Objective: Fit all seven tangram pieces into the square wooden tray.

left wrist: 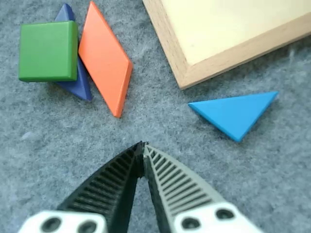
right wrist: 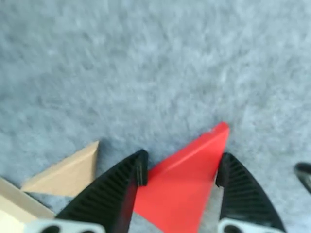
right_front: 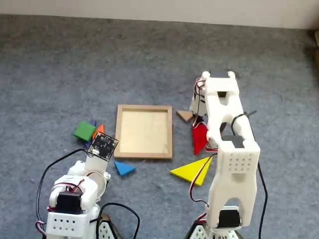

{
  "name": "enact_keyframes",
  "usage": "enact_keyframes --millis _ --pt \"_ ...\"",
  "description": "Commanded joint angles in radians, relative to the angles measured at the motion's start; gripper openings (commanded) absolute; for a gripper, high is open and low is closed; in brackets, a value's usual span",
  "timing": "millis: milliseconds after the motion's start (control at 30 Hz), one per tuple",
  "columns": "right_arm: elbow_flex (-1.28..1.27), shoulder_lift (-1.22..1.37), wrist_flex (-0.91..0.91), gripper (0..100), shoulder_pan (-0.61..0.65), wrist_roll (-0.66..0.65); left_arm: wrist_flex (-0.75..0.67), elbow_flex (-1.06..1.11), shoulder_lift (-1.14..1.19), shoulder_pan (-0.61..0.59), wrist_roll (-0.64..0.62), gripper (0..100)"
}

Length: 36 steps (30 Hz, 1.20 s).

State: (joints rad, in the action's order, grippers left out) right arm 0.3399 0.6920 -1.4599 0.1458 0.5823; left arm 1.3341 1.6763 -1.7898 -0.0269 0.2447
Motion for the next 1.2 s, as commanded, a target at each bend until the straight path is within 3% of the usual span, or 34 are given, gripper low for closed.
enact_keyframes --millis 0,433,833,1167 --pt "-0.019 -0.062 -0.039 22.4 0.028 -0.061 0.005 0.019 -0.031 -0.005 -0.006 1" --pt "-0.153 -0.380 -0.031 22.4 0.079 -0.089 0.005 0.019 -0.031 -0.005 -0.006 1" --pt "-0.568 -0.677 0.306 22.4 0.114 -0.087 0.005 0.019 -0.031 -0.005 -0.006 1" --pt "-0.636 -0.676 0.407 26.6 0.114 -0.081 0.005 0.019 -0.031 -0.005 -0.006 1"
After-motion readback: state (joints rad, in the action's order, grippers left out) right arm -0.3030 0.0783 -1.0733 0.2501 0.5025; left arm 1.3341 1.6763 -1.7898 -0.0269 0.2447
